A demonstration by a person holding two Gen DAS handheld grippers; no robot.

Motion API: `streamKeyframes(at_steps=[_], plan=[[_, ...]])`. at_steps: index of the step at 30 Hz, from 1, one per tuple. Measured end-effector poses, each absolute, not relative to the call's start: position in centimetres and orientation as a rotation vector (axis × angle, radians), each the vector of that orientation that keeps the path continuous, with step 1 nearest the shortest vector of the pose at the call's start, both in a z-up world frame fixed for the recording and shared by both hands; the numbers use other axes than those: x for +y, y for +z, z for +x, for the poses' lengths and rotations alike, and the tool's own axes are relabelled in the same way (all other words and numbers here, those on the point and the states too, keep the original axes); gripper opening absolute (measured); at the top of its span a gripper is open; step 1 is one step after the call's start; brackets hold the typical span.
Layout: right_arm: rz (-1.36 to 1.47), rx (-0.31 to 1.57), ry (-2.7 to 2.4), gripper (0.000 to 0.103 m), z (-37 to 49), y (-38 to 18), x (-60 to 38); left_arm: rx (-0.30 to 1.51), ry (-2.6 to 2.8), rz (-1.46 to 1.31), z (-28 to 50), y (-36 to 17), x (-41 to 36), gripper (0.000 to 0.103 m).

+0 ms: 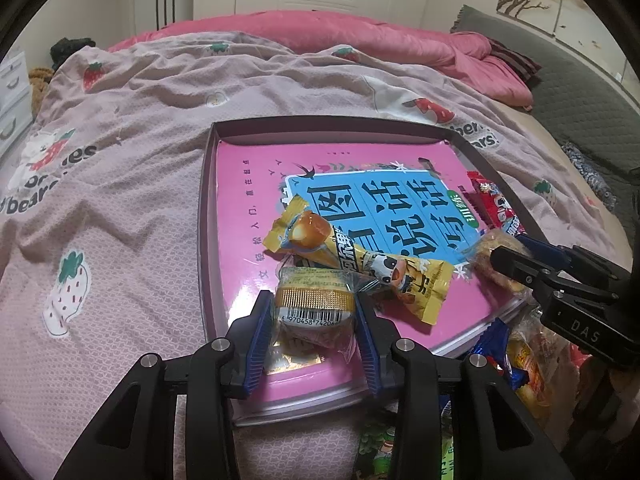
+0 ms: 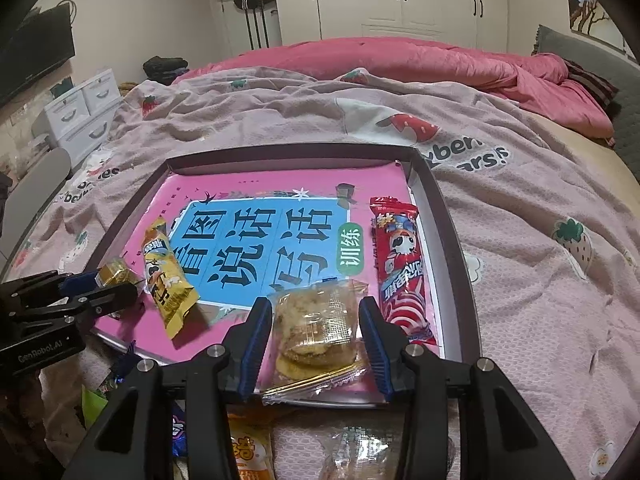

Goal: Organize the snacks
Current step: 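Carry the cake and cracker bag into the tray over the book, then open both grippers to drop the cake and cracker bag in the tray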

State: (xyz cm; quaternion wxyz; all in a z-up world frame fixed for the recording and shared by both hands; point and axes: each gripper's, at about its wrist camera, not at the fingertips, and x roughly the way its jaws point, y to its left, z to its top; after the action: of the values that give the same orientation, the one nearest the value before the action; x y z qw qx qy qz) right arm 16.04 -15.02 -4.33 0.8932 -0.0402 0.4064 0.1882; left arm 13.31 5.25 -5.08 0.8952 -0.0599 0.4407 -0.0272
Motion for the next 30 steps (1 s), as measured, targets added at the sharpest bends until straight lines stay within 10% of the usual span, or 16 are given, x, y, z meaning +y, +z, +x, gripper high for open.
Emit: streamKeyframes(at_steps=[30], plan=[[-0.118, 0.802, 0.396, 0.045, 14.6, -3.0, -15.2, 0.893, -0.056, -0.128, 13.1, -4.3, 5.5, 0.05]])
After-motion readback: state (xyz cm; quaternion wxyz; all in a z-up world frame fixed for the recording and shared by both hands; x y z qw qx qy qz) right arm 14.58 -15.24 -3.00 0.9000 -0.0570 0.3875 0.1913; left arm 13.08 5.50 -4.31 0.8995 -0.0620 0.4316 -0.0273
